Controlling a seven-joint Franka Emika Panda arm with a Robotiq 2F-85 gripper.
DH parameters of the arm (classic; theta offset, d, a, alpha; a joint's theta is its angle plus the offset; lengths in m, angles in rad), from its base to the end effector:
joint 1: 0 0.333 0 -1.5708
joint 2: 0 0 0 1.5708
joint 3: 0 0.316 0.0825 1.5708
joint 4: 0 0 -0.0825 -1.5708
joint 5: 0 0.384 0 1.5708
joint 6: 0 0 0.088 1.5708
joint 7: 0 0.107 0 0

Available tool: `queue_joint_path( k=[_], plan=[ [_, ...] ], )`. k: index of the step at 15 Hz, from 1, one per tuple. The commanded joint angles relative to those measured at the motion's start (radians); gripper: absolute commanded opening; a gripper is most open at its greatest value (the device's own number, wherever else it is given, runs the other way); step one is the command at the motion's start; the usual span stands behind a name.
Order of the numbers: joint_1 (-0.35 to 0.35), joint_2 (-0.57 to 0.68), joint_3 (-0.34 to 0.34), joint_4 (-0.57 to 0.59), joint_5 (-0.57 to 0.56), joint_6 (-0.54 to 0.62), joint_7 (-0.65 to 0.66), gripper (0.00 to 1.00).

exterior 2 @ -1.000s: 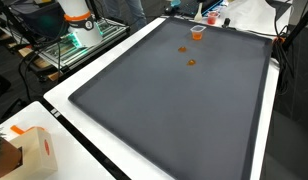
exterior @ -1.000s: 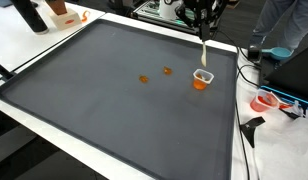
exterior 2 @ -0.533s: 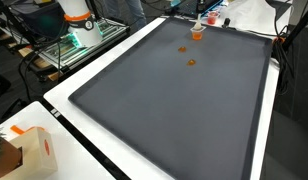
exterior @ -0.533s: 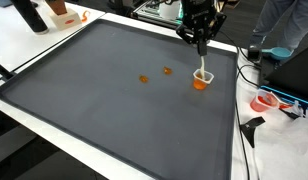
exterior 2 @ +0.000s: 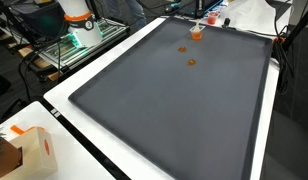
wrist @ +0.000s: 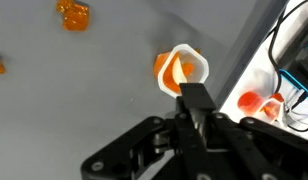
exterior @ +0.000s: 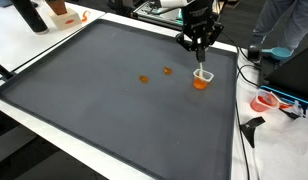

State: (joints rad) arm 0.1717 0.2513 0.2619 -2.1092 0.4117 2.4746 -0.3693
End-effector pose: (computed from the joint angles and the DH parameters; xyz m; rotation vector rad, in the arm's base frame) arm 0.5346 0.2426 0.3123 -2.7183 -0.6652 -0.1426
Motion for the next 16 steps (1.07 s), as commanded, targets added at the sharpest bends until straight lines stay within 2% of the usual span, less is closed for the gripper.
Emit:
queue_joint_path(
  k=[1,5,8,16],
  plan=[
    [-0.006,0.017,0.008,-0.016,-0.020,0.045,0.015,0.03],
    [-0.018,0.039,0.017,-0.011,0.002,0.085,-0.002,0.03],
    [-0.045,0.055,0.043,-0.004,0.065,0.087,-0.048,0.03],
    [-0.141,0.085,0.102,-0.002,0.318,0.062,-0.276,0.03]
  ],
)
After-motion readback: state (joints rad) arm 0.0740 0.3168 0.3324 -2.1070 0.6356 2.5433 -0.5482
